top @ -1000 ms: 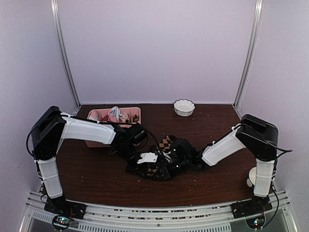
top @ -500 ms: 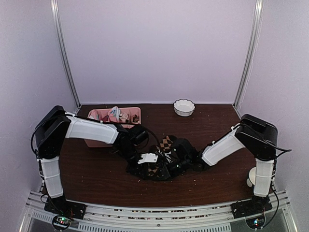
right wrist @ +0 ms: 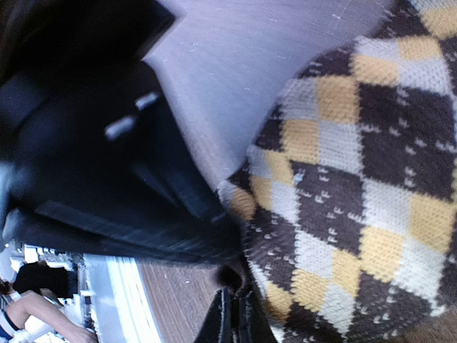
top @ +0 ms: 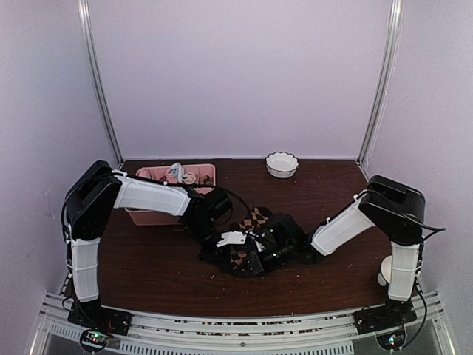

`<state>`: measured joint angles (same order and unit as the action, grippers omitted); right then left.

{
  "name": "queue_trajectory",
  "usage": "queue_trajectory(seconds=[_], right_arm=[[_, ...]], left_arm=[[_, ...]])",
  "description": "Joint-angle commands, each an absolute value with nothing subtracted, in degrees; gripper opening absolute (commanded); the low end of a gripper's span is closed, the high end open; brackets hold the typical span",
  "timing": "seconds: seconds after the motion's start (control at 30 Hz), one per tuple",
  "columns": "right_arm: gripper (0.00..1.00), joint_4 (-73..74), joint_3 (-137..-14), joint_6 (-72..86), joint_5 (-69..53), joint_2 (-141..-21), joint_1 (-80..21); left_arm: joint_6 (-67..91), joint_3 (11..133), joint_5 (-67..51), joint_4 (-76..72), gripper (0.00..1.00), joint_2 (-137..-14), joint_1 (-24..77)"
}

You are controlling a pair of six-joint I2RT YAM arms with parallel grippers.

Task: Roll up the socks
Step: Roll the sock at the center of the board.

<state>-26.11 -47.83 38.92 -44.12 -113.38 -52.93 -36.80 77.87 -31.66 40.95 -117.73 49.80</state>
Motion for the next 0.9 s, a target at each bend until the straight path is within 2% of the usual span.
queue_trajectory(seconds=[0.0, 0.2, 0.33, 0.43, 0.57, 0.6, 0.63, 0.8, 0.87], right_arm=[[0.09, -25.67, -46.11, 37.60, -42.33, -113.18, -54.28], [0.13, -27.21, -44.14, 37.70, -41.41, -112.28, -54.40], [0.25, -27.41, -41.69, 35.63, -38.19, -109.78, -54.46], [0.29, -27.09, -38.90, 32.21, -33.80, -106.50, -54.59], [0.54, -27.29, -34.52, 28.58, -28.25, -100.75, -54.66], [0.90, -27.08, -33.59, 27.59, -27.07, -99.67, -54.74], [0.99, -26.84, -32.68, 26.73, -25.91, -98.40, -54.86], [1.00, -26.80, -27.31, 24.92, -18.13, -93.02, -55.39], [1.00, -24.57, -25.85, 24.68, -10.52, -89.82, -56.06]], left_arm=[[-32.77, 79.17, -28.02, 43.61, 0.00, -122.85, 49.92], [-31.88, 78.52, -27.15, 44.12, 0.00, -124.11, 49.91], [-32.04, 77.90, -26.42, 44.07, 0.00, -124.71, 49.92], [-32.24, 77.53, -26.76, 44.12, 0.00, -124.72, 49.84], [-32.51, 77.50, -27.22, 44.37, 0.00, -124.72, 49.51], [-32.64, 77.64, -27.27, 44.58, 0.00, -124.76, 49.49], [-32.69, 77.87, -27.12, 44.83, 0.00, -124.88, 49.48], [-32.65, 77.96, -27.61, 45.03, 0.00, -124.47, 49.16], [-32.38, 78.11, -28.22, 45.37, 0.00, -124.54, 48.92]])
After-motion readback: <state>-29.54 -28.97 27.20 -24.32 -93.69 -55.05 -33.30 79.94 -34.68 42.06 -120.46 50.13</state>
